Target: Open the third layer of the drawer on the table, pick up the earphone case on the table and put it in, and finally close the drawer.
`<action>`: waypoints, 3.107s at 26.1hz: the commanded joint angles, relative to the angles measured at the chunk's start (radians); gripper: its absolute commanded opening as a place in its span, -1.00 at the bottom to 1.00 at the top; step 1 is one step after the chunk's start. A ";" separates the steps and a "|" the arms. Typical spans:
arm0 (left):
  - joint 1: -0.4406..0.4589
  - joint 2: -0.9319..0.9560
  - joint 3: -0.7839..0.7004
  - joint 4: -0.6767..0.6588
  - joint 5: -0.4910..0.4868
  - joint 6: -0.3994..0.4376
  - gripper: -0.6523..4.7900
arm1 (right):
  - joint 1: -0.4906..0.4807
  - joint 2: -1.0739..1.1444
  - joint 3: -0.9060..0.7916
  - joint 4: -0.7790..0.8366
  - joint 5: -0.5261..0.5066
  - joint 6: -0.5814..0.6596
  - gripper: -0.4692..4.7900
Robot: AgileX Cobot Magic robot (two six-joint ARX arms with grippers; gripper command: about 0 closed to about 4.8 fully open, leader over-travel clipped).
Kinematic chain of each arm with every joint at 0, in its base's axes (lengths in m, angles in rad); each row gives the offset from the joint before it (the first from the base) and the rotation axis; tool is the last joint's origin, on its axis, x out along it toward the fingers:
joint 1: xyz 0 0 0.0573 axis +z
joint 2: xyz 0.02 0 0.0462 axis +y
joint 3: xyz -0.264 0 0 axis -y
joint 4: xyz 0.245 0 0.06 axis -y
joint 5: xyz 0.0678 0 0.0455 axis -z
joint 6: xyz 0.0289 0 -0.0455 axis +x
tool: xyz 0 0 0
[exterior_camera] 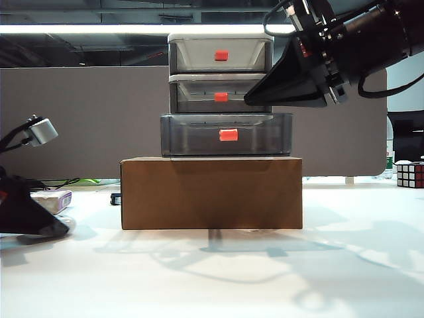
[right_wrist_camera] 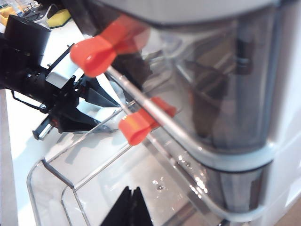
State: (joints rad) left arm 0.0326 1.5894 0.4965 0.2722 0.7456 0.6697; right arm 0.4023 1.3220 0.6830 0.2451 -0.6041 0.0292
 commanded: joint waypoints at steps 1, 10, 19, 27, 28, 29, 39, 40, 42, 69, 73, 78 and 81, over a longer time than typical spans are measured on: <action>-0.009 -0.116 -0.003 -0.028 -0.015 -0.062 -0.71 | 0.001 -0.005 0.005 0.009 -0.027 -0.003 -0.83; -0.301 -0.497 0.013 -0.054 -0.040 -0.124 -0.70 | 0.001 -0.012 0.005 0.003 -0.032 -0.003 -0.83; -0.645 -0.349 0.233 -0.053 -0.193 -0.154 -0.70 | 0.001 -0.039 0.005 -0.010 -0.046 0.000 -0.83; -0.672 -0.194 0.281 -0.061 -0.227 -0.199 -0.20 | -0.002 -0.178 0.005 -0.031 0.023 -0.009 -0.83; -0.672 -0.194 0.283 -0.057 -0.228 -0.199 0.10 | -0.002 -0.196 0.005 -0.032 0.026 -0.011 -0.83; -0.672 -0.194 0.283 -0.053 -0.231 -0.199 0.13 | -0.002 -0.202 0.005 -0.032 0.026 -0.011 -0.83; -0.672 -0.330 0.285 -0.148 -0.220 -0.392 -0.48 | -0.002 -0.211 0.005 -0.067 0.026 -0.024 -0.83; -0.672 -0.366 0.285 -0.196 -0.203 -0.435 -0.73 | -0.002 -0.211 0.005 -0.066 0.025 -0.027 -0.83; -0.672 -0.418 0.285 -0.301 -0.181 -0.470 -0.78 | -0.002 -0.211 0.005 -0.060 0.026 -0.029 -0.83; -0.681 -0.302 0.279 -0.426 -0.312 -0.528 -0.78 | 0.001 -0.159 0.063 0.126 0.090 -0.010 -0.83; -0.681 -0.294 0.278 -0.384 -0.365 -0.528 -0.78 | 0.001 -0.122 0.108 0.125 0.089 -0.010 -0.83; -0.680 -0.264 0.278 -0.288 -0.397 -0.528 -0.78 | 0.001 -0.099 0.141 0.126 0.088 -0.012 -0.83; -0.680 -0.228 0.278 -0.240 -0.412 -0.529 -0.78 | 0.001 -0.085 0.153 0.126 0.089 -0.024 -0.83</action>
State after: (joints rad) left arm -0.6487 1.3468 0.7723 -0.0124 0.3458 0.1410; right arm 0.4019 1.2339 0.8276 0.3576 -0.5163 0.0113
